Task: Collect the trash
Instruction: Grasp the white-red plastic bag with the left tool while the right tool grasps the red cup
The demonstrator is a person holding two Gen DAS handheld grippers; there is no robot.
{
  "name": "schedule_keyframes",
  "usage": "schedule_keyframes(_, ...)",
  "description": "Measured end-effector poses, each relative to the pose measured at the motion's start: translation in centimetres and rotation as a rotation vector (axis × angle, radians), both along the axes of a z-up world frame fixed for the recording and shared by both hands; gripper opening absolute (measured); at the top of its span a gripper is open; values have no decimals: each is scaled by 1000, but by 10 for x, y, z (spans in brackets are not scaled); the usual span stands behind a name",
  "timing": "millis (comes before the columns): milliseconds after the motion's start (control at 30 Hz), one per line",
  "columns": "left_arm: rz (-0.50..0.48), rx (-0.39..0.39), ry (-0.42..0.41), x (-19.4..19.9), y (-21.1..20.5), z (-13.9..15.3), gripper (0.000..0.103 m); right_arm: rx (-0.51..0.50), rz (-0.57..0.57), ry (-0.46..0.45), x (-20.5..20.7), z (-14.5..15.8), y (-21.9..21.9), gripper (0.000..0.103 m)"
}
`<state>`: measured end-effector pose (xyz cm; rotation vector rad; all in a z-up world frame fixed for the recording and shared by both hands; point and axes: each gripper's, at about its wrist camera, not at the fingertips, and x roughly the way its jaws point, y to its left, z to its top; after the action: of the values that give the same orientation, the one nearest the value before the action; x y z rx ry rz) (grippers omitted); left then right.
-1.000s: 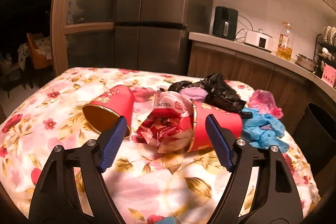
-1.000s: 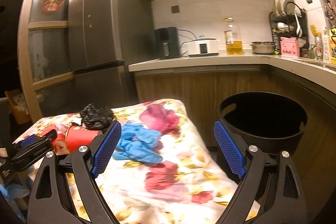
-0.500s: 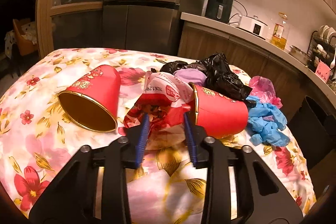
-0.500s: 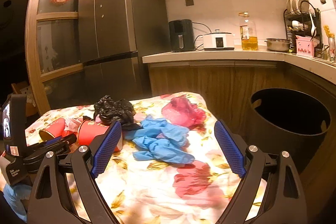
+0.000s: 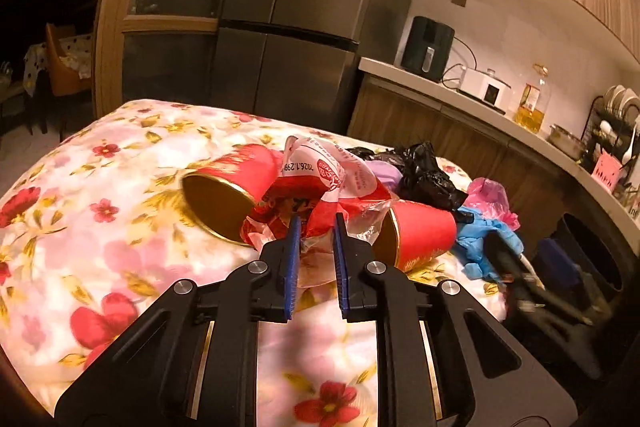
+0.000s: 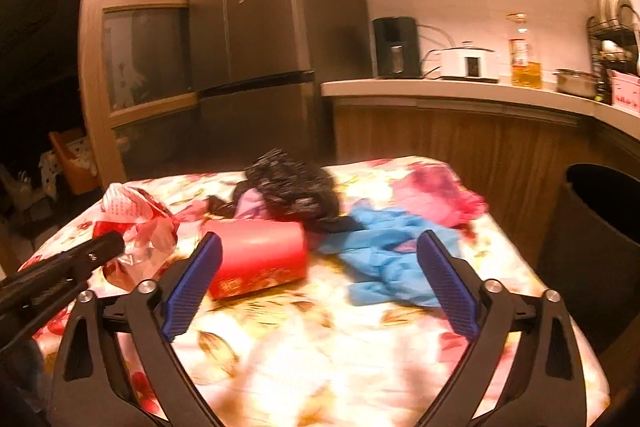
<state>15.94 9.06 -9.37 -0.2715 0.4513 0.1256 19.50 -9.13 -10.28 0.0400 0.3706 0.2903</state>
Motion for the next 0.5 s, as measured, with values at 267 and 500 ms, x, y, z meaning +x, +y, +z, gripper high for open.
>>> schedule_keyframes(267, 28, -33, -33, -20, 18, 10, 15, 8, 52, 67, 24, -6, 24, 97)
schedule_keyframes(500, 33, -35, -48, -27, 27, 14, 15, -25, 76, 130, 41, -13, 42, 97)
